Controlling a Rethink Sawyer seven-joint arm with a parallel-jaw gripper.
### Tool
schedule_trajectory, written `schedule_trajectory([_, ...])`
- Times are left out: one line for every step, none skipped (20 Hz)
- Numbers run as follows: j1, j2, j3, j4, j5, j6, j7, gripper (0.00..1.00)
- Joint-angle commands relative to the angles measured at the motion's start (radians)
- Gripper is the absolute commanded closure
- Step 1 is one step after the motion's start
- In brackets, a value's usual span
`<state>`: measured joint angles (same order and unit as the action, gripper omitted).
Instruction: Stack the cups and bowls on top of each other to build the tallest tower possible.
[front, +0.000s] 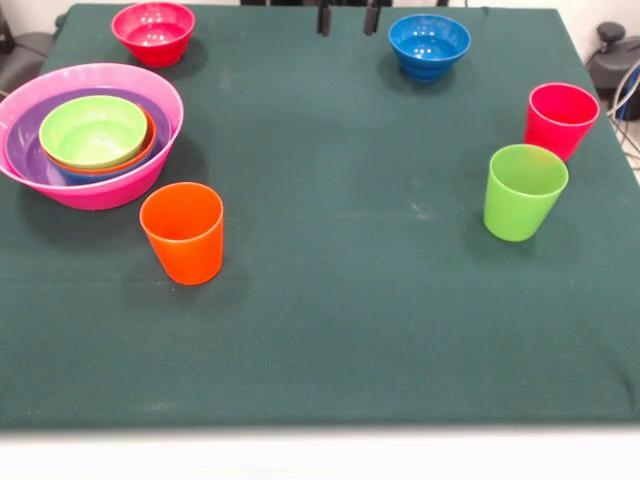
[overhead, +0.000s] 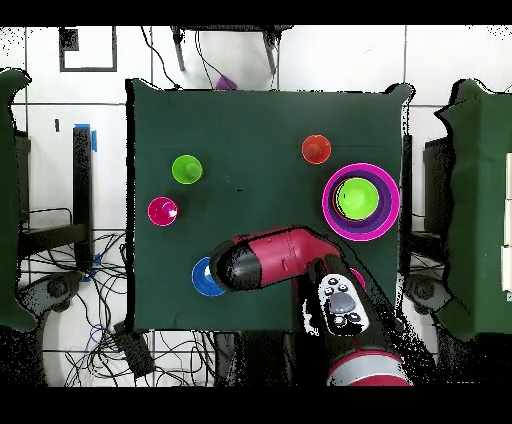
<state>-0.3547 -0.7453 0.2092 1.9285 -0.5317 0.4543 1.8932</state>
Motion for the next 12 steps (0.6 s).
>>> schedule_trajectory([0.058, 0.079, -0.044, 0.055, 0.01, -0.085, 0.187, 0.0])
schedule_trajectory([0.066, 0.083, -0.047, 0.052, 0.015, -0.087, 0.191, 0.0])
schedule_trajectory([0.073, 0.086, -0.051, 0.048, 0.021, -0.088, 0.194, 0.0])
schedule_trajectory([0.078, 0.084, -0.051, 0.051, 0.026, -0.089, 0.196, 0.0])
schedule_trajectory([0.084, 0.082, -0.051, 0.054, 0.032, -0.089, 0.199, 0.0])
schedule_trajectory([0.087, 0.079, -0.049, 0.057, 0.039, -0.088, 0.2, 0.0])
schedule_trajectory([0.096, 0.081, -0.049, 0.053, 0.046, -0.084, 0.204, 0.0])
schedule_trajectory([0.104, 0.08, -0.05, 0.054, 0.052, -0.081, 0.208, 0.0])
schedule_trajectory([0.111, 0.08, -0.051, 0.054, 0.059, -0.079, 0.213, 0.0])
schedule_trajectory([0.116, 0.078, -0.052, 0.056, 0.064, -0.079, 0.215, 0.0])
schedule_trajectory([0.123, 0.079, -0.052, 0.052, 0.071, -0.076, 0.216, 0.0])
schedule_trajectory([0.126, 0.078, -0.053, 0.051, 0.074, -0.074, 0.214, 0.0])
